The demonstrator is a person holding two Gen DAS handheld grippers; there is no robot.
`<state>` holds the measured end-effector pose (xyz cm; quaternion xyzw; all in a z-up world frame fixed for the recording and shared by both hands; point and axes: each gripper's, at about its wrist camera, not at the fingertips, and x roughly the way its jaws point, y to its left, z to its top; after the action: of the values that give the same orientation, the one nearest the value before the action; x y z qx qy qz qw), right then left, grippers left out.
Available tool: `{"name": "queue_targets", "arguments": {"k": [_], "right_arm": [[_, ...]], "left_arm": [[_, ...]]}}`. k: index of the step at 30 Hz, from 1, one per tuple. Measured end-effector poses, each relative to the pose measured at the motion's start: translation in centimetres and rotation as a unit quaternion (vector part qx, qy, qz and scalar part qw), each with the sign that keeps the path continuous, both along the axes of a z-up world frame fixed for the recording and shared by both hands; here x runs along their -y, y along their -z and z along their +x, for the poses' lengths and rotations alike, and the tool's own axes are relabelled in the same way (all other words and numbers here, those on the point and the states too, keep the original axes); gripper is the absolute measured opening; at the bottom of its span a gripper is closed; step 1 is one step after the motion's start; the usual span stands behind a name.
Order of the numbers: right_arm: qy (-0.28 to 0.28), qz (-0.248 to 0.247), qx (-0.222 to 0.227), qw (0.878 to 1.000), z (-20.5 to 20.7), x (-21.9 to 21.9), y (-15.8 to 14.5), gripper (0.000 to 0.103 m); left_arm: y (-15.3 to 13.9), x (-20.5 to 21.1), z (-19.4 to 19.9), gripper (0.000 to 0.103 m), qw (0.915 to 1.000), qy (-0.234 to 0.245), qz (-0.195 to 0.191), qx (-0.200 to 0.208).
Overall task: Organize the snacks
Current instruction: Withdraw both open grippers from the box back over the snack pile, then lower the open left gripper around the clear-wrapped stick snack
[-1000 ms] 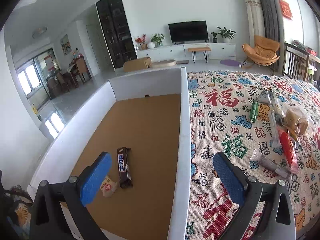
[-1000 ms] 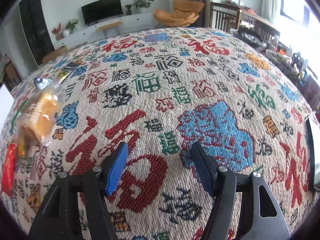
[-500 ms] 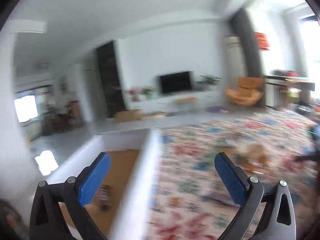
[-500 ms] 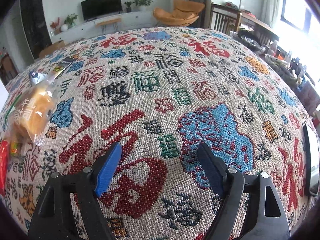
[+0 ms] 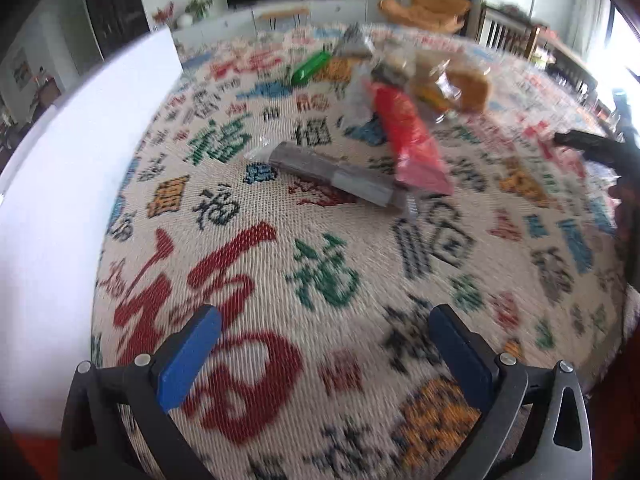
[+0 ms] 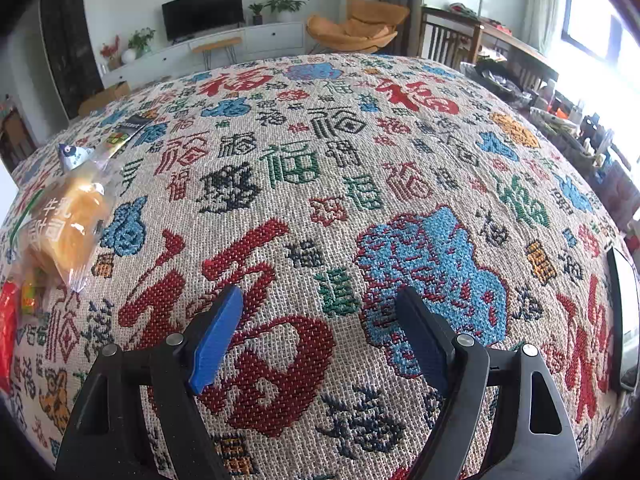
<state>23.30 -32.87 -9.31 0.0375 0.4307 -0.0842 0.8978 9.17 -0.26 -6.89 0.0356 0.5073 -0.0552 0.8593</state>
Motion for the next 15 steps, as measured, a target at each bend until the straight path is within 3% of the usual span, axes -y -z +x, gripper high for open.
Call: {"name": "queue_targets", "arguments": {"k": [7, 11, 15], "right_arm": [[0.000, 0.001, 0.000, 1.000, 0.0, 0.0, 0.0, 0.082], [0.000, 0.001, 0.000, 1.000, 0.0, 0.0, 0.0, 0.082], [0.000, 0.001, 0.000, 1.000, 0.0, 0.0, 0.0, 0.082]], "left_arm": [[0.5, -0.9, 7.2, 0.103, 0.9999, -0.006, -0.006, -0.006], [0.9, -1.6, 11.4, 0.103, 0.9995, -0.026, -0.010, 0.016], [1.1, -1.8, 12.9, 0.103, 0.9985, -0.016, -0.016, 0.050]]}}
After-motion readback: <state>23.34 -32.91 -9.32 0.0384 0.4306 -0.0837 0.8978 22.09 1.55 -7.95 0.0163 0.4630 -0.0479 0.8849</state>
